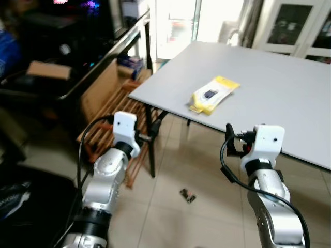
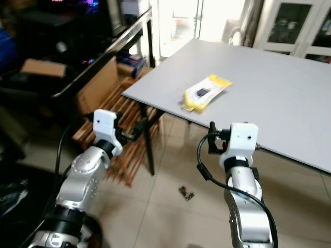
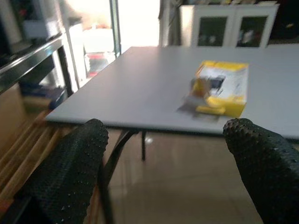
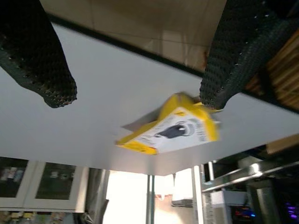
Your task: Picking trash to rubbish bin
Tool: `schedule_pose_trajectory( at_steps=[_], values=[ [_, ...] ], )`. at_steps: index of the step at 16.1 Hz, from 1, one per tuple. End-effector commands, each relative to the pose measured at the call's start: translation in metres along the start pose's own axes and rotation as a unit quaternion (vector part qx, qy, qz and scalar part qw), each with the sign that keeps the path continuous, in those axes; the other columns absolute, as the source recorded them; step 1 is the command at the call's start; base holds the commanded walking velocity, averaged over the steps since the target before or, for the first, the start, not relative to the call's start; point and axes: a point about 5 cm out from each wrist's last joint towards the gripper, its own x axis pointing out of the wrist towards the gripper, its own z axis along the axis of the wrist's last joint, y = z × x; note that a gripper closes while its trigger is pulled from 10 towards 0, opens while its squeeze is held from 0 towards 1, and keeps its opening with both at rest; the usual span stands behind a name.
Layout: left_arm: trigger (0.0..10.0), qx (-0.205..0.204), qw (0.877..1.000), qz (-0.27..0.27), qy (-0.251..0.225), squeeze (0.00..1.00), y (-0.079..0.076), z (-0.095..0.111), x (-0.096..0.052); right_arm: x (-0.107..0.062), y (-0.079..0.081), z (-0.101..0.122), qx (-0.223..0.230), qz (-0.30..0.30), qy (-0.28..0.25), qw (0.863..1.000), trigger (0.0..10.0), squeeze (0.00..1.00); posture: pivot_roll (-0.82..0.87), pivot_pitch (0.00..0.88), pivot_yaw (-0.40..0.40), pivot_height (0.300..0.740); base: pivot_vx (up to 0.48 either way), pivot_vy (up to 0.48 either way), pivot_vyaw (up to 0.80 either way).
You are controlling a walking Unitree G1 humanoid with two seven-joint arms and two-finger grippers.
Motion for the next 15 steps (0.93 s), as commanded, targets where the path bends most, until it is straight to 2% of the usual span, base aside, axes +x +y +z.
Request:
schedule_pose_trajectory(
  at_steps=[1, 7, 9, 11, 15],
  values=[
    [10.0, 0.007, 1.0, -0.005, -0.004, 0.0, -0.004, 0.004, 0.001, 0.0, 0.0, -0.004, 0.013, 0.001, 0.017, 1.0, 10.0, 0.0, -0.1, 0.045, 0.026, 0.74, 0.472, 0.0, 0.0],
    [10.0, 0.014, 1.0, -0.011, -0.006, 0.0, -0.004, 0.008, 0.0, -0.001, 0.002, -0.005, 0.023, -0.001, 0.019, 1.0, 10.0, 0.0, -0.09, 0.051, 0.03, 0.74, 0.46, 0.0, 0.0],
    [10.0, 0.017, 1.0, -0.014, -0.003, 0.0, -0.005, 0.009, 0.0, 0.0, -0.001, 0.0, 0.022, -0.014, 0.004, 1.0, 10.0, 0.0, -0.09, 0.049, 0.032, 0.74, 0.422, 0.0, 0.0],
    [10.0, 0.02, 1.0, -0.021, 0.0, 0.0, -0.007, 0.008, -0.001, 0.002, -0.001, 0.005, 0.02, -0.022, -0.005, 1.0, 10.0, 0.0, -0.08, 0.046, 0.035, 0.74, 0.262, 0.0, 0.0],
    [10.0, 0.011, 1.0, -0.024, -0.006, 0.0, -0.007, 0.011, -0.002, 0.005, 0.0, 0.01, 0.02, -0.031, -0.011, 0.999, 10.0, 0.0, -0.08, 0.052, 0.032, 0.74, 0.0, 0.0, -0.16]
  ],
)
